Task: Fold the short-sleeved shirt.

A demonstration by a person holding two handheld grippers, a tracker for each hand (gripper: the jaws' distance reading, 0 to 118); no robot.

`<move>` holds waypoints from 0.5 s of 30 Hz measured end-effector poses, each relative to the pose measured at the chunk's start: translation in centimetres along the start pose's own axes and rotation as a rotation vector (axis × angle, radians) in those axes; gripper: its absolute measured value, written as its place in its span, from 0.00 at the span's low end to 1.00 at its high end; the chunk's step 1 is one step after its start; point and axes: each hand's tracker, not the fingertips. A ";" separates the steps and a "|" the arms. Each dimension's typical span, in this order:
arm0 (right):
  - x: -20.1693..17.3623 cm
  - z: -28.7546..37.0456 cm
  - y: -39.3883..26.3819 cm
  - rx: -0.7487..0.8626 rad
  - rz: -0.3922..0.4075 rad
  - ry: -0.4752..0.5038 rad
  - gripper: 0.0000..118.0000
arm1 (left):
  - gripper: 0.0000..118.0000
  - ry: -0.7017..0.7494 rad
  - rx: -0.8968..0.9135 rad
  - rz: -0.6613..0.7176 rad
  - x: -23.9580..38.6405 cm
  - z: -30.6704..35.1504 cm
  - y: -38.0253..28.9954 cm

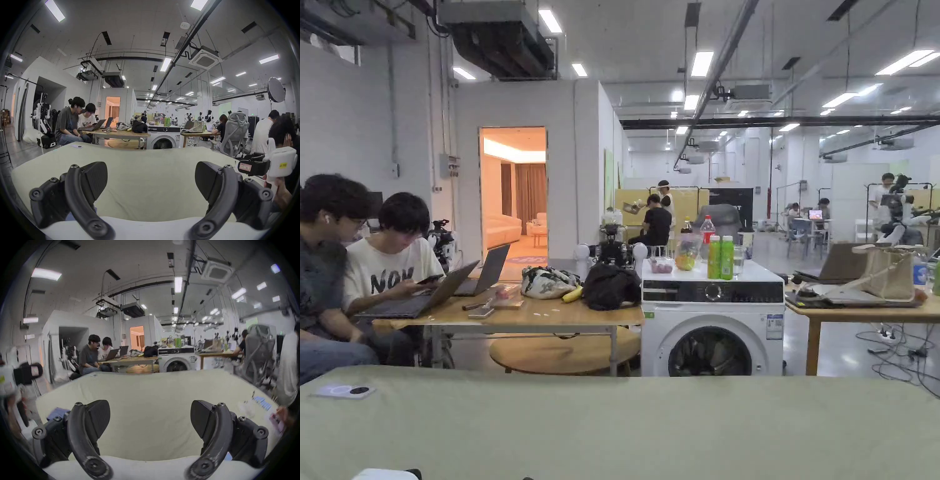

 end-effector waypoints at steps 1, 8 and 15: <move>0.0 -0.2 0.1 -0.035 -0.060 -0.006 0.86 | 0.92 -0.005 -0.002 0.009 0.0 0.0 0.0; -0.6 -1.2 0.4 -0.164 -0.119 -0.022 0.86 | 0.92 -0.038 -0.022 -0.006 0.4 -0.1 -0.3; -1.5 -1.1 0.7 -0.169 -0.083 -0.055 0.86 | 0.92 -0.053 -0.034 -0.006 0.7 -0.3 -0.7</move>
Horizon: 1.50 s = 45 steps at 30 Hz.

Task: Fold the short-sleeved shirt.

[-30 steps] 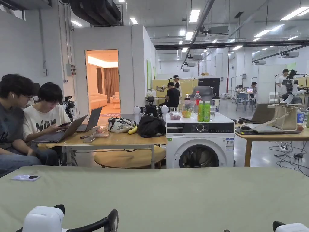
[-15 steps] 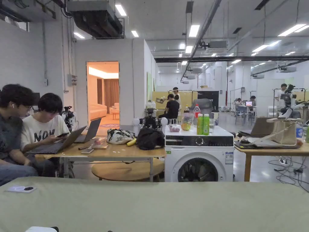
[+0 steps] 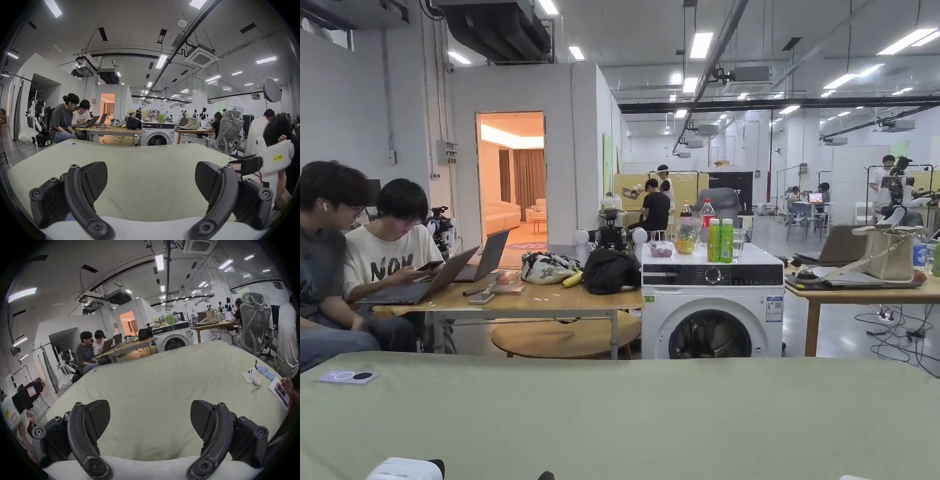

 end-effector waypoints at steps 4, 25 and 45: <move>0.2 0.4 -0.2 -0.001 -0.011 0.041 0.86 | 0.92 -0.004 -0.006 0.008 0.0 -0.1 -0.3; 0.5 -0.1 -0.6 -0.017 -0.028 0.026 0.86 | 0.92 -0.003 -0.017 0.014 0.0 0.0 -0.6; -0.2 -1.4 -2.4 0.189 0.283 -0.145 0.86 | 0.92 0.058 -0.051 0.007 -0.1 -2.7 -2.4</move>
